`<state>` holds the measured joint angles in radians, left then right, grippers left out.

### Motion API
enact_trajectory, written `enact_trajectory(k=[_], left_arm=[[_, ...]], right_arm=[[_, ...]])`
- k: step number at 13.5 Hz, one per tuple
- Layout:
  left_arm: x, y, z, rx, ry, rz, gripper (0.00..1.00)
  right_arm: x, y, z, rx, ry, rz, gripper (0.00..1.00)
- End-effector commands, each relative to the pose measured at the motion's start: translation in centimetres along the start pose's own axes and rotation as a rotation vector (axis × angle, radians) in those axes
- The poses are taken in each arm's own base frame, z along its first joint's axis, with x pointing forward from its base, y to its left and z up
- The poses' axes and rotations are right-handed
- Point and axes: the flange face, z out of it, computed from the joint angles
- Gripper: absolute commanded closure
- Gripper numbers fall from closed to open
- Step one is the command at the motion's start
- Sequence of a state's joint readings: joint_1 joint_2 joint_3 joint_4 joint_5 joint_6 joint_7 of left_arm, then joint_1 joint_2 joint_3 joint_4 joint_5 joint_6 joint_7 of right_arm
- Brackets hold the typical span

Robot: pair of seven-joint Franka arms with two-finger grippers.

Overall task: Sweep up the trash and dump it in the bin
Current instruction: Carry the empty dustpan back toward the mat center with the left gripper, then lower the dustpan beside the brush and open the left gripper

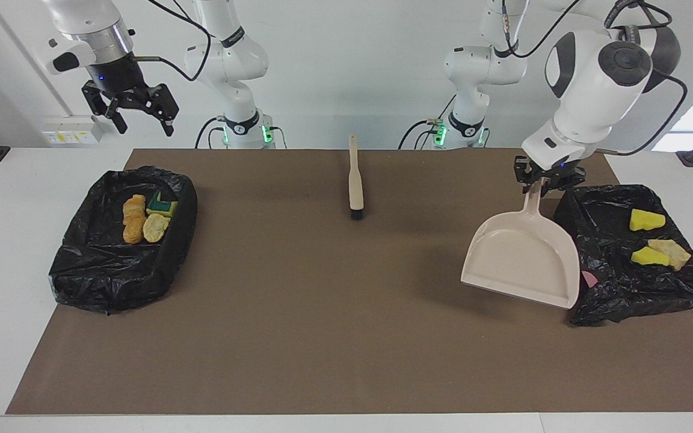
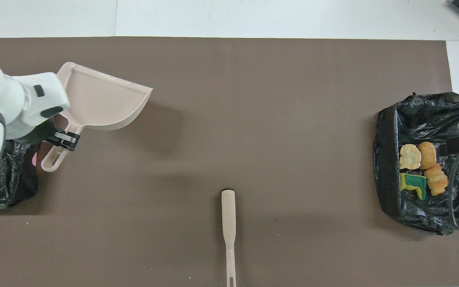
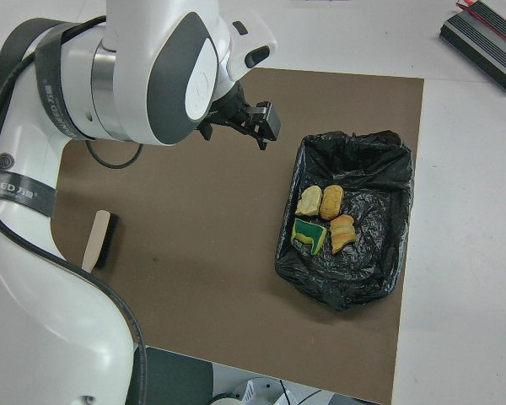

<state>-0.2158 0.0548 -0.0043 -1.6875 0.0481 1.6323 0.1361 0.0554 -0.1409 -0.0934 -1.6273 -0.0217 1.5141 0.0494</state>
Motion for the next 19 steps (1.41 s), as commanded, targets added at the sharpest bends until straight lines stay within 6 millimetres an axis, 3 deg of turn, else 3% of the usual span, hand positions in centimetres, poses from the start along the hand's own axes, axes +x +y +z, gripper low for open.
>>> enact_trajectory(k=[1,4,7,14,16,18,19], left_arm=[[1.0,6.3,1.2,-0.026,0.056,-0.059,1.00],[2.8,13.1,3.2,-0.059,0.108,-0.102,1.00],[5.6,20.2,7.8,-0.072,0.138,-0.155,1.00],[7.0,31.1,15.1,-0.136,0.152,-0.249,1.00],[7.4,31.7,16.7,-0.141,0.160,-0.279,0.97],[7.3,31.2,16.4,-0.137,0.148,-0.291,0.01],[7.4,30.3,15.4,-0.136,0.145,-0.298,0.00]], right_arm=[[0.0,0.1,-0.4,-0.009,0.016,-0.022,0.00],[0.0,0.1,-0.4,-0.009,0.016,-0.022,0.00],[0.0,0.1,-0.4,-0.009,0.016,-0.022,0.00],[0.0,0.1,-0.4,-0.009,0.016,-0.022,0.00],[0.0,0.1,-0.4,-0.009,0.016,-0.022,0.00],[0.0,0.1,-0.4,-0.009,0.016,-0.022,0.00],[-0.1,0.1,-0.5,-0.009,0.017,-0.022,0.00]])
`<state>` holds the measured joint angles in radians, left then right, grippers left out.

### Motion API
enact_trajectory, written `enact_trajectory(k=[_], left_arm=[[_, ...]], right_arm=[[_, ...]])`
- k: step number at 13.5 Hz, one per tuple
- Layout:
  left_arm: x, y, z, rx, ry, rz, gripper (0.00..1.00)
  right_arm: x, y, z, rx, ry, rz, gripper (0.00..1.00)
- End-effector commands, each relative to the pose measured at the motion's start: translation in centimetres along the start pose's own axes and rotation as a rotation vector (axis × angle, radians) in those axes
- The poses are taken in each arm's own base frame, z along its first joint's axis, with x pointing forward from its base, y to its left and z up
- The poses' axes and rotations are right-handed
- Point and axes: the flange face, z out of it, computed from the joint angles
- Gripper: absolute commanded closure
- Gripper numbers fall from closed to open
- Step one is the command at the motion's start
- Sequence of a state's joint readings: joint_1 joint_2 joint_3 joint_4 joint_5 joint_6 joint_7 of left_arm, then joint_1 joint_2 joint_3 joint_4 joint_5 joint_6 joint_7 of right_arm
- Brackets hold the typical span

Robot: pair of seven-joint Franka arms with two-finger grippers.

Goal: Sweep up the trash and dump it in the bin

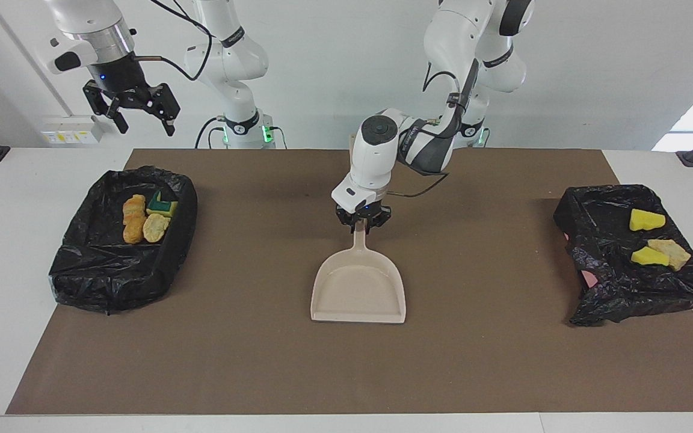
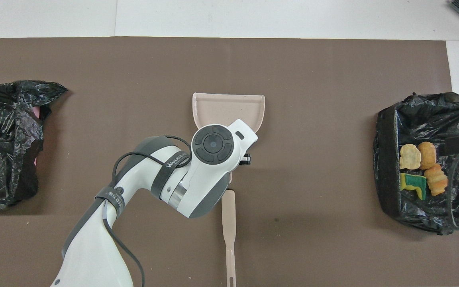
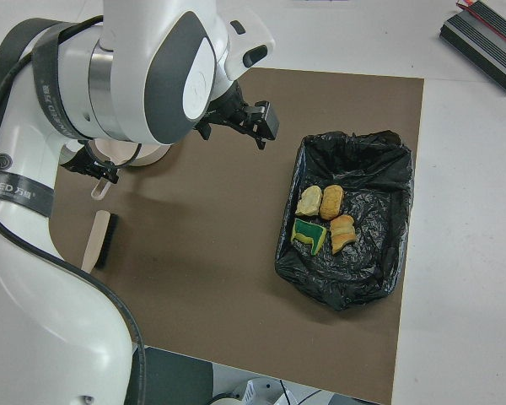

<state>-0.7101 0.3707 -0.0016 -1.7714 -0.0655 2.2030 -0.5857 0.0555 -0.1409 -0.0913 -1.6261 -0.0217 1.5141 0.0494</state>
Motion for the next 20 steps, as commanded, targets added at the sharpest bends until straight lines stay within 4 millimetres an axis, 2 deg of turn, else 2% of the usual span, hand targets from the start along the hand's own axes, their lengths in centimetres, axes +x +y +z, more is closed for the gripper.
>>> enact_trajectory(k=[1,4,6,9,13,16,17,20], left_arm=[[1.2,-2.1,-2.6,-0.002,-0.005,-0.037,0.00],[4.1,-8.2,-7.2,-0.012,0.018,-0.129,0.00],[6.6,-12.8,-9.3,-0.009,0.024,-0.127,0.00],[8.7,-19.5,-11.9,0.013,-0.033,-0.055,0.00],[8.0,-29.7,-16.7,0.010,-0.089,0.087,0.00],[6.3,-34.0,-20.4,0.010,-0.094,0.146,0.00],[5.6,-34.9,-21.6,0.009,-0.099,0.145,0.00],[3.7,-35.3,-24.2,0.039,-0.124,0.141,0.00]], right_arm=[[0.0,0.2,-0.3,-0.009,0.014,-0.020,0.00],[-0.1,0.2,-0.4,-0.009,0.016,-0.020,0.00],[0.0,0.2,-0.3,-0.009,0.014,-0.020,0.00],[0.0,0.2,-0.3,-0.009,0.014,-0.020,0.00],[0.0,0.2,-0.3,-0.009,0.014,-0.020,0.00],[0.0,0.2,-0.3,-0.009,0.014,-0.020,0.00],[0.0,0.2,-0.3,-0.009,0.014,-0.020,0.00],[0.0,0.2,-0.3,-0.009,0.014,-0.020,0.00]])
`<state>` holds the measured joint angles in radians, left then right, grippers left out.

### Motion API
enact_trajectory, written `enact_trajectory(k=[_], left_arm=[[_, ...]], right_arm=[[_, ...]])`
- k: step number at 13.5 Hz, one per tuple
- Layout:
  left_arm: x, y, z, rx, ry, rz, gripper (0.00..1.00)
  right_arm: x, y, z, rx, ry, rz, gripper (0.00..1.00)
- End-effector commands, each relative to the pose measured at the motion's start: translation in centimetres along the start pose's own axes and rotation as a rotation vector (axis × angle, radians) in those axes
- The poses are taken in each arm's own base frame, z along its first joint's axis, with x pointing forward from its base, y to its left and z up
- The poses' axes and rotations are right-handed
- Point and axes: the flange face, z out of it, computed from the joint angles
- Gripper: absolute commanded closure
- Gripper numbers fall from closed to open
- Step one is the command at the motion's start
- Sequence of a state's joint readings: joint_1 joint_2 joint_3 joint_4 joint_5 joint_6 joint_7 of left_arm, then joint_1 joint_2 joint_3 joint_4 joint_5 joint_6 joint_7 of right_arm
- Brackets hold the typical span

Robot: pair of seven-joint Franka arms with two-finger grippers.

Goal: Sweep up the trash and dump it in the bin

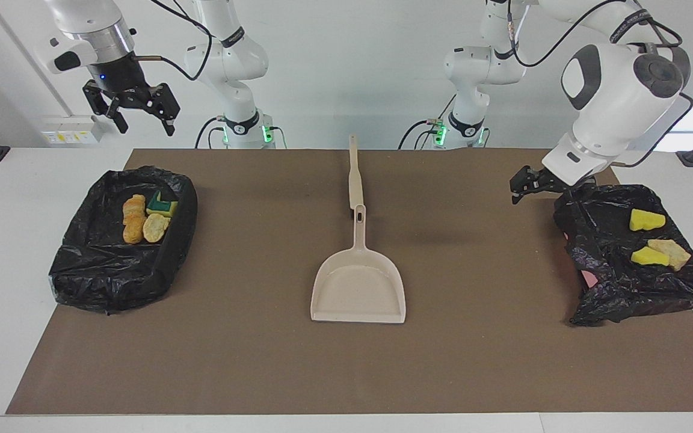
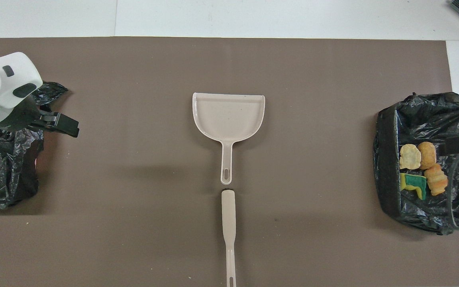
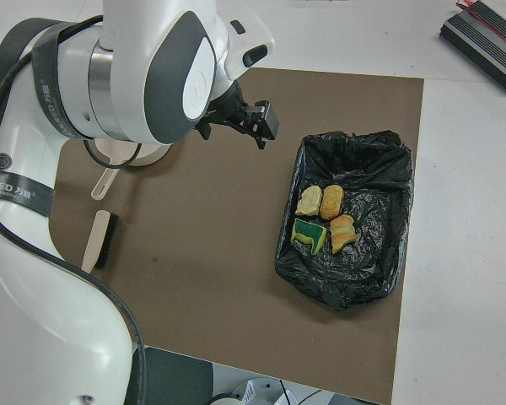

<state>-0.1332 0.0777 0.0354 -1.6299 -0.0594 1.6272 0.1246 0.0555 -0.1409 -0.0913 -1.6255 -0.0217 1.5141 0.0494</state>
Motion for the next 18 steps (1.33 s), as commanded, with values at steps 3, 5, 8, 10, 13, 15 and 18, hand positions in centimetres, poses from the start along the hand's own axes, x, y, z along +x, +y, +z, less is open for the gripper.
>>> enact_trajectory(k=[3,5,8,10,13,15,18], left_arm=[[-4.5,0.5,-4.0,0.038,-0.026,0.019,0.00],[-5.9,0.5,-4.4,0.036,-0.015,0.007,0.00],[-5.0,0.2,-4.7,0.034,0.051,-0.047,0.00],[-5.0,0.3,-4.6,0.035,0.049,-0.041,0.00],[-5.1,0.3,-4.6,0.032,0.033,-0.058,0.00],[-5.1,0.2,-4.6,0.031,0.029,-0.059,0.00],[-5.1,0.2,-4.5,0.030,0.027,-0.058,0.00]], right_arm=[[0.0,0.2,-0.3,-0.009,0.014,-0.020,0.00],[0.0,0.7,-0.3,-0.019,0.014,-0.009,0.00],[0.0,1.5,-0.3,-0.017,0.016,-0.012,0.00],[-0.2,1.7,0.0,-0.024,0.013,-0.043,0.00],[0.9,5.7,4.4,-0.032,0.001,-0.056,0.00],[1.8,8.4,9.5,-0.039,0.030,-0.076,0.00],[3.1,10.8,16.8,-0.039,-0.015,-0.072,0.00]])
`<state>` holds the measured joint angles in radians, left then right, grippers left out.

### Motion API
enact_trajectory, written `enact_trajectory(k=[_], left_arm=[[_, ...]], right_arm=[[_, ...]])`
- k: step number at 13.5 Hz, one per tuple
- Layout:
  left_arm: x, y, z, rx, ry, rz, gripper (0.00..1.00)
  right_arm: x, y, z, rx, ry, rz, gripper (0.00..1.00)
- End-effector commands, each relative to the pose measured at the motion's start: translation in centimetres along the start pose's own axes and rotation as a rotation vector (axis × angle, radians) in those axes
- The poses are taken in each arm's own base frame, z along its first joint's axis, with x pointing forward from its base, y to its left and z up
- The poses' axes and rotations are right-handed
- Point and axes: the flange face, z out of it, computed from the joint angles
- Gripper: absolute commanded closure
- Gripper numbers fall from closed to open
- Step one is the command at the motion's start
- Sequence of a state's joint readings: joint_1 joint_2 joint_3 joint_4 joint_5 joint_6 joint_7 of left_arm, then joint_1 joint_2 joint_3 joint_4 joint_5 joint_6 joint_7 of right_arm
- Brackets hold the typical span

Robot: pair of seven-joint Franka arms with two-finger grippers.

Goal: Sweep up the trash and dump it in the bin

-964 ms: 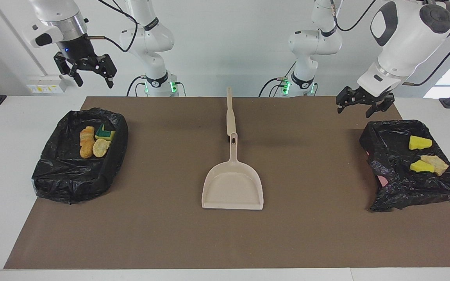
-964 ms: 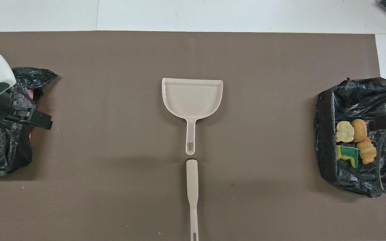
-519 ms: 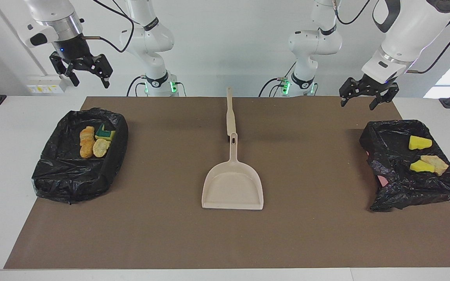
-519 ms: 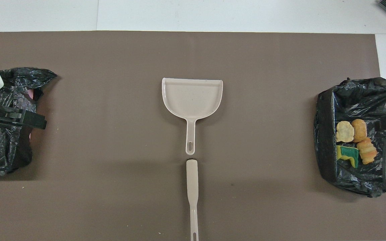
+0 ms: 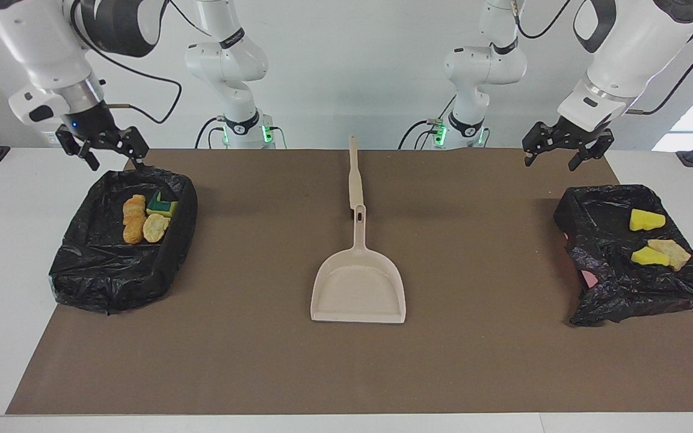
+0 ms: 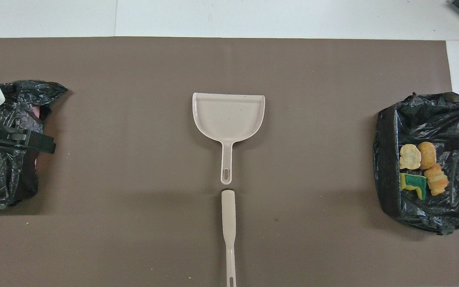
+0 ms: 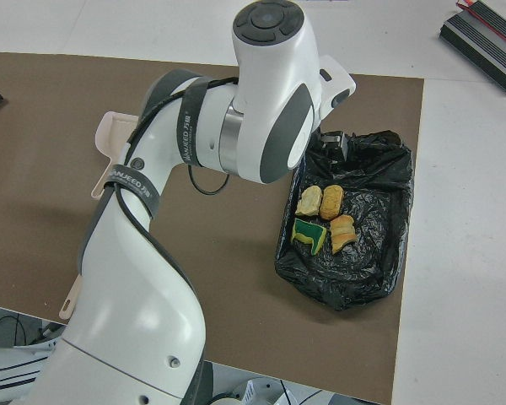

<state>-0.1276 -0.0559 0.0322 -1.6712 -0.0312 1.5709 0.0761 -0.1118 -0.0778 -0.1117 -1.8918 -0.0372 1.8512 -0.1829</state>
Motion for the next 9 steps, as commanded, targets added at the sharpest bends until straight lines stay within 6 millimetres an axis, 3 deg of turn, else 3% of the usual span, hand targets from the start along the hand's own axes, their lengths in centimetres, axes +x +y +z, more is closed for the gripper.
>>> enact_trajectory(k=[1,2,4,7,9], left_arm=[[-0.5,-0.1,0.1,0.003,-0.005,-0.012,0.00],[-0.5,-0.1,0.2,0.003,-0.006,-0.012,0.00],[-0.5,-0.2,0.2,0.003,-0.006,-0.014,0.00],[-0.5,-0.2,0.2,0.003,-0.006,-0.014,0.00],[-0.6,-0.2,0.1,0.003,-0.005,-0.014,0.00]], right_arm=[[0.3,1.6,5.7,-0.014,-0.026,-0.020,0.00],[0.5,1.6,8.2,-0.013,-0.035,-0.029,0.00],[0.7,1.7,11.4,-0.018,-0.014,-0.003,0.00],[-0.3,2.7,14.4,-0.012,-0.049,0.062,0.00],[-1.2,3.1,15.3,-0.008,-0.063,0.067,0.00]])
